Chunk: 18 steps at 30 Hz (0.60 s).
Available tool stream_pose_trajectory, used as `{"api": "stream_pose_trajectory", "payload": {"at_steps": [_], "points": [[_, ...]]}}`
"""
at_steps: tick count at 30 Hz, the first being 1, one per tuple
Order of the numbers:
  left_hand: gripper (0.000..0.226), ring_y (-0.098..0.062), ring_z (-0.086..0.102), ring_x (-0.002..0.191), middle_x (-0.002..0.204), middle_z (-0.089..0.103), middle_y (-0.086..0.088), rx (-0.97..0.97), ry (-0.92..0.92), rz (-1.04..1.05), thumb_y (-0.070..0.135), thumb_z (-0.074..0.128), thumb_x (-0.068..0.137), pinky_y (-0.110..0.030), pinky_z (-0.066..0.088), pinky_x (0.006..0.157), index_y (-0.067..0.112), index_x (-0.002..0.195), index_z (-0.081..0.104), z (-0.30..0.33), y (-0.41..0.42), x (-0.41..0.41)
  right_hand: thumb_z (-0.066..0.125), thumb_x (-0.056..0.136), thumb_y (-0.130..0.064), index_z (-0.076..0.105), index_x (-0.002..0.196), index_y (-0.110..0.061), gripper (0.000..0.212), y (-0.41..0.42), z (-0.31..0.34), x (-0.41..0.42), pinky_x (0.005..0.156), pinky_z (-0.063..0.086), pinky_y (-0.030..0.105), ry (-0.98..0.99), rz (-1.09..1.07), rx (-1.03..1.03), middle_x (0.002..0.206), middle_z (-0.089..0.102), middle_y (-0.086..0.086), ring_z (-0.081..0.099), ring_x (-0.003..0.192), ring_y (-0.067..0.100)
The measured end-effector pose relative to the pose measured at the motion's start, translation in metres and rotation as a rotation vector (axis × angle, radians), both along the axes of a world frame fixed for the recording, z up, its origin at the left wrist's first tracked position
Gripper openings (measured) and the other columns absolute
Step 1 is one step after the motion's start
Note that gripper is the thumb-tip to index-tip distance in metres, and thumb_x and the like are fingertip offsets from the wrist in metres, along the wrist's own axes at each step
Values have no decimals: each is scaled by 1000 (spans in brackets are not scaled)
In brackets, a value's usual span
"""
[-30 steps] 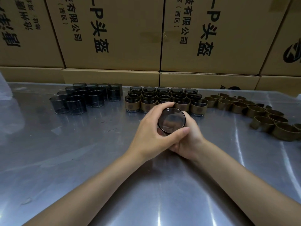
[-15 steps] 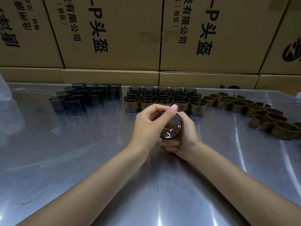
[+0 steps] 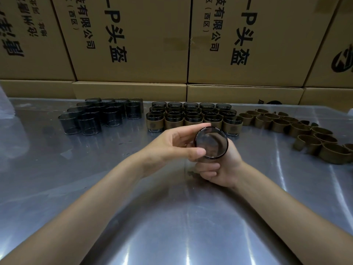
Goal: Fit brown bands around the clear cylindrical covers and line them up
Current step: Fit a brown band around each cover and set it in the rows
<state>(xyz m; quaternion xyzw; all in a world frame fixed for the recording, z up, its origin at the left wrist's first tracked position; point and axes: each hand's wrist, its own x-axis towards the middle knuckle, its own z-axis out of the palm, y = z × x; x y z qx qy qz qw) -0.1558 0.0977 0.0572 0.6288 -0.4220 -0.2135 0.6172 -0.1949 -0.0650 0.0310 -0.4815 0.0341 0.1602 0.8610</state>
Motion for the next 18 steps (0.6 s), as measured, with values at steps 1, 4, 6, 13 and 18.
{"api": "stream_pose_trajectory", "payload": {"at_steps": [1,4,6,13,18], "points": [[60,-9,58,119,127,65,6,-6,-21,17,4,70,77,-25,48,98,27,129,55,-1,-1,-1,35,86,-49,54,79,-12,43,1,0,0,32,14,13,1,-11,11,52,49,-3,24,25,4],[63,-4,62,112,116,69,11,-39,-94,103,2,77,69,-17,47,92,24,125,57,-3,-6,-4,40,79,-48,50,78,-14,35,5,1,-1,31,14,13,-10,-56,23,49,42,-4,23,25,5],[61,-3,64,103,107,70,12,-57,-159,178,3,82,65,-17,48,88,24,117,59,-5,-11,-8,37,84,-49,47,77,-17,34,9,0,0,31,15,11,-14,-125,18,53,37,0,23,26,7],[43,-6,67,82,94,68,-1,-159,-207,542,23,82,60,-20,55,66,14,96,60,-12,-30,-29,34,89,-44,55,53,-19,49,27,-3,4,35,18,10,-99,-348,-83,45,41,-2,25,28,11],[14,1,64,73,97,68,-9,-212,24,581,25,62,92,-17,52,54,12,86,63,-9,-32,-30,34,92,-45,56,68,-14,45,31,-6,3,36,18,10,-137,-391,-148,52,46,4,24,31,12]]}}
